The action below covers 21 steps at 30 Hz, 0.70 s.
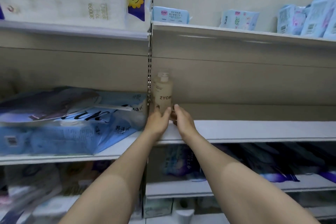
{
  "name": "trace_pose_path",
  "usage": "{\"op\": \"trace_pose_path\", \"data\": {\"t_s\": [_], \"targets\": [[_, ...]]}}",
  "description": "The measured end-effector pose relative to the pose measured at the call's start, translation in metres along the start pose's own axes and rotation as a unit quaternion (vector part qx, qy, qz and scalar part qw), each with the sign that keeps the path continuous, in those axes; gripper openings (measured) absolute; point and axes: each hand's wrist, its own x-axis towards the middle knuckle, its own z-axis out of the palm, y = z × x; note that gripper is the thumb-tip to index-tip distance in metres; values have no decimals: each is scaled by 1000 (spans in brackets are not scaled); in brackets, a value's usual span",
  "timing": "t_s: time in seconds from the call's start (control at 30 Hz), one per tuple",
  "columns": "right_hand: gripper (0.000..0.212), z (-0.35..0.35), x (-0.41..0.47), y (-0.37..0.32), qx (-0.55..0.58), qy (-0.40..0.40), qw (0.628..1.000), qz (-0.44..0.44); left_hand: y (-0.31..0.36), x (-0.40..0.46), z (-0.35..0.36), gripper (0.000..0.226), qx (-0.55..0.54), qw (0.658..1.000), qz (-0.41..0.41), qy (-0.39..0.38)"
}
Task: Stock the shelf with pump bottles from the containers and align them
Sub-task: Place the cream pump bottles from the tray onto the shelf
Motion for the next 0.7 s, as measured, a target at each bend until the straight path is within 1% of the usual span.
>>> {"op": "trace_pose_path", "data": {"t_s": [0.07, 0.17, 0.23, 0.3, 0.37, 0.47, 0.57, 0.7], "targets": [[53, -4, -18, -2, -7, 3, 1000, -20, 1, -16, -3, 65, 10, 1000, -8, 2], [48, -8, -48, -2, -12, 15, 999, -41, 0, -41, -6, 69, -15, 1000, -12, 10], [40, -11, -67, 3, -3, 17, 998, -56, -5, -60, -5, 63, -46, 999, 8, 24], [36, -15, -85, 10, -8, 25, 997, -72, -11, -82, -4, 56, -96, 994, 24, 41], [38, -20, -103, 16, -15, 30, 996, -84, -19, -106, 1, 47, -160, 985, 15, 65], [45, -24, -133, 38, -25, 25, 996, -88, -46, -144, 15, 33, -195, 975, -13, 102], [46, -26, -163, 80, -22, 4, 999, -31, -86, -185, 33, 32, -175, 977, -63, 108], [30, -29, -201, 148, -11, -19, 994, 106, -140, -238, 55, 39, -149, 974, -144, 86]]}}
